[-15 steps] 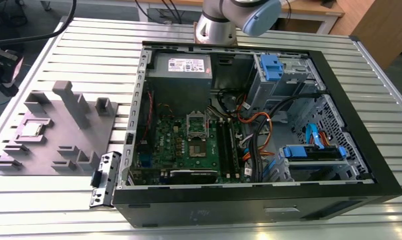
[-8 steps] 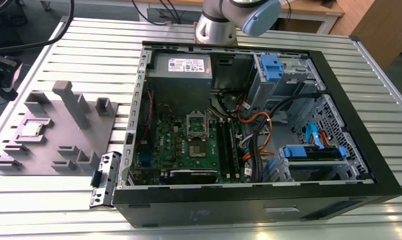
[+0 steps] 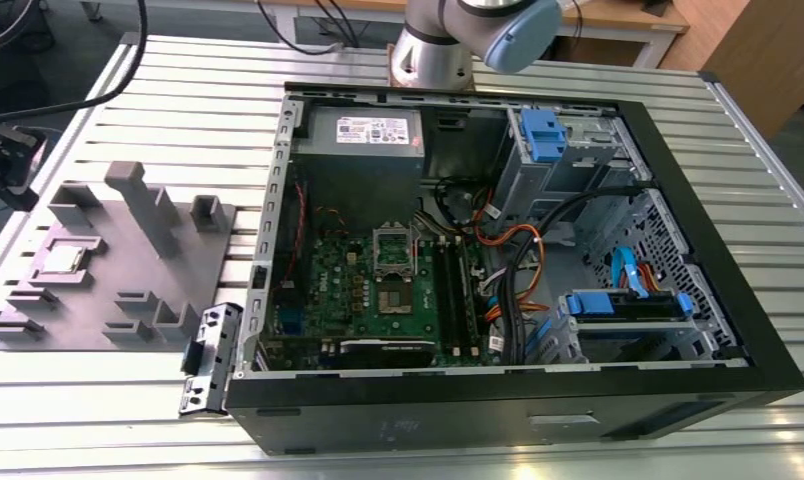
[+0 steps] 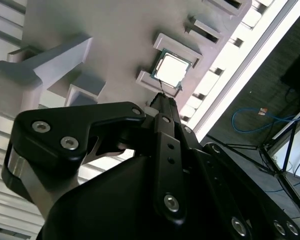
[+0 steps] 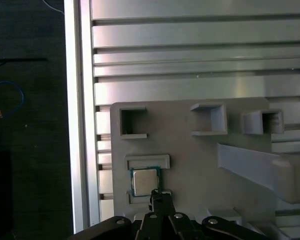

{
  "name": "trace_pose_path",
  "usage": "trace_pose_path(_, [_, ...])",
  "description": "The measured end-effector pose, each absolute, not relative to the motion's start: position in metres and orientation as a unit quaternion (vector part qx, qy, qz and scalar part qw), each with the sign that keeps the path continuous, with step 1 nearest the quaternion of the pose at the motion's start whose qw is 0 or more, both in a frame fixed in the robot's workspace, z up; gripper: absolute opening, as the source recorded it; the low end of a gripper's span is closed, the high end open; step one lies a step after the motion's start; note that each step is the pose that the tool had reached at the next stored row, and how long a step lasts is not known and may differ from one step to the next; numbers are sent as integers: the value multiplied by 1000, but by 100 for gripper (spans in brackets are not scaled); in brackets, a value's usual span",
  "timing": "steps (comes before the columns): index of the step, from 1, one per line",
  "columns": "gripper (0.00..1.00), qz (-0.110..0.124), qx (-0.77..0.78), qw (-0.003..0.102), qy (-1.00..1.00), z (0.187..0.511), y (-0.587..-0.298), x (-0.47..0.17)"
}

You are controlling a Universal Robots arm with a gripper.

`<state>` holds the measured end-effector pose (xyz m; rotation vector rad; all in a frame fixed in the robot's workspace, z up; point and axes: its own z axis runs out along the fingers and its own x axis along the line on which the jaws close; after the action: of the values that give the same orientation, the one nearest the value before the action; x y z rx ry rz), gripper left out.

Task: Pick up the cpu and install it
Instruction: 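Pick up the cpu and move it towards the insertion slot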

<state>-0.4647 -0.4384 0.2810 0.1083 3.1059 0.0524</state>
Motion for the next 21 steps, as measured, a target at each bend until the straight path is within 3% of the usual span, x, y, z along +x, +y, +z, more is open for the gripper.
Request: trace_pose_path(21, [11,17,35,8,999,243,-448,-465])
